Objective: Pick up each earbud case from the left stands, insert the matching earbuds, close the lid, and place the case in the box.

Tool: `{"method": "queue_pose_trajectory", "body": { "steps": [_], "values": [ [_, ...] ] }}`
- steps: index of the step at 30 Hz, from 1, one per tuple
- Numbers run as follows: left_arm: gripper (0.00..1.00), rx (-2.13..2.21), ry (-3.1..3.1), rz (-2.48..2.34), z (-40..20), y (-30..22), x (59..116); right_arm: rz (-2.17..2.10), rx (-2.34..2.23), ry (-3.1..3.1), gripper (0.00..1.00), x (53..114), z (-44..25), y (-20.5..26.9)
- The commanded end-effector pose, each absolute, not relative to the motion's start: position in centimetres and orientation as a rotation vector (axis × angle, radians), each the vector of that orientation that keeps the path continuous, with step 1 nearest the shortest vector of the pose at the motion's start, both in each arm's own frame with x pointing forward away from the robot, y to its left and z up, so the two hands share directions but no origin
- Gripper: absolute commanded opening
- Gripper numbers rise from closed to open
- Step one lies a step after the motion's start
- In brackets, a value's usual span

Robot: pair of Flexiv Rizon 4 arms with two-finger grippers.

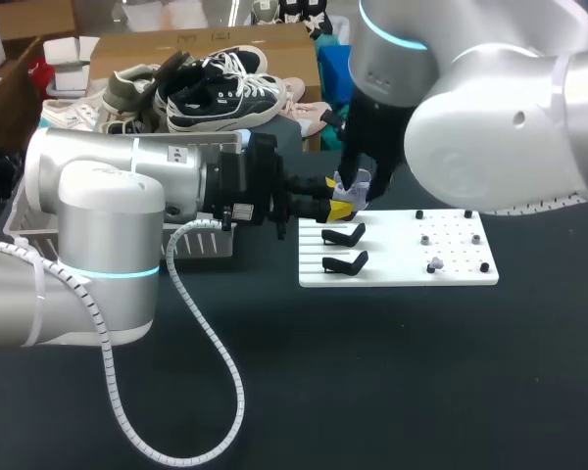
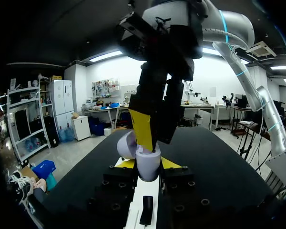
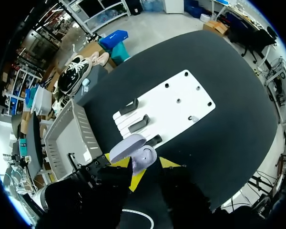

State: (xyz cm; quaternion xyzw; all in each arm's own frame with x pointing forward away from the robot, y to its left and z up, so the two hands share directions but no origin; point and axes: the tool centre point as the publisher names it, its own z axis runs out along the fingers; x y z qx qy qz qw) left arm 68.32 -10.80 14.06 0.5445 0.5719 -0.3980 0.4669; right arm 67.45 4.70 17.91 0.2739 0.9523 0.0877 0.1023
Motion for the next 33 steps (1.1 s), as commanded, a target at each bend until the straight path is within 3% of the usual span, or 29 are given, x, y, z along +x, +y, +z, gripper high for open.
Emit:
{"method": "queue_pose_trajectory", "body": {
  "steps": [1,2,8,9,10,12,16,17,18,28,30,32,33],
  "values": [
    [0.0,1.333,1.401,-0.977,14.0,-10.8,68.3,0.262,0.805,2.806,0.52,67.3,17.9,4.7],
    [0.0,1.333,1.401,-0.977,14.0,-10.8,68.3,0.262,0.804,2.806,0.58,67.2,17.9,4.7],
    [0.0,1.333,1.401,-0.977,14.0,-10.8,68.3,0.273,0.765,2.779,0.63,65.1,18.8,4.1],
    [0.0,1.333,1.401,-0.977,14.0,-10.8,68.3,0.271,0.763,2.775,0.66,64.8,18.8,4.0],
    [0.0,1.333,1.401,-0.977,14.0,-10.8,68.3,0.27,0.761,2.773,0.79,64.2,18.8,3.6],
    [0.0,1.333,1.401,-0.977,14.0,-10.8,68.3,0.273,0.751,2.772,0.88,63.6,18.7,3.0],
    [0.0,1.333,1.401,-0.977,14.0,-10.8,68.3,0.269,0.736,2.742,0.86,62.4,18.1,1.2],
    [0.0,1.333,1.401,-0.977,14.0,-10.8,68.3,0.278,0.724,2.73,0.89,62.2,18.0,0.7],
    [0.0,1.333,1.401,-0.977,14.0,-10.8,68.3,0.279,0.726,2.719,1.0,62.1,17.8,0.3],
    [0.0,1.333,1.401,-0.977,14.0,-10.8,68.3,0.32,0.615,2.697,0.89,63.0,14.6,-3.6],
    [0.0,1.333,1.401,-0.977,14.0,-10.8,68.3,0.342,0.59,2.704,0.93,63.4,13.8,-4.3],
    [0.0,1.333,1.401,-0.977,14.0,-10.8,68.3,0.341,0.544,2.714,0.85,63.8,13.4,-4.7],
    [0.0,1.333,1.401,-0.977,14.0,-10.8,68.3,0.352,0.509,2.718,0.86,64.0,13.1,-5.0]
  ]
}}
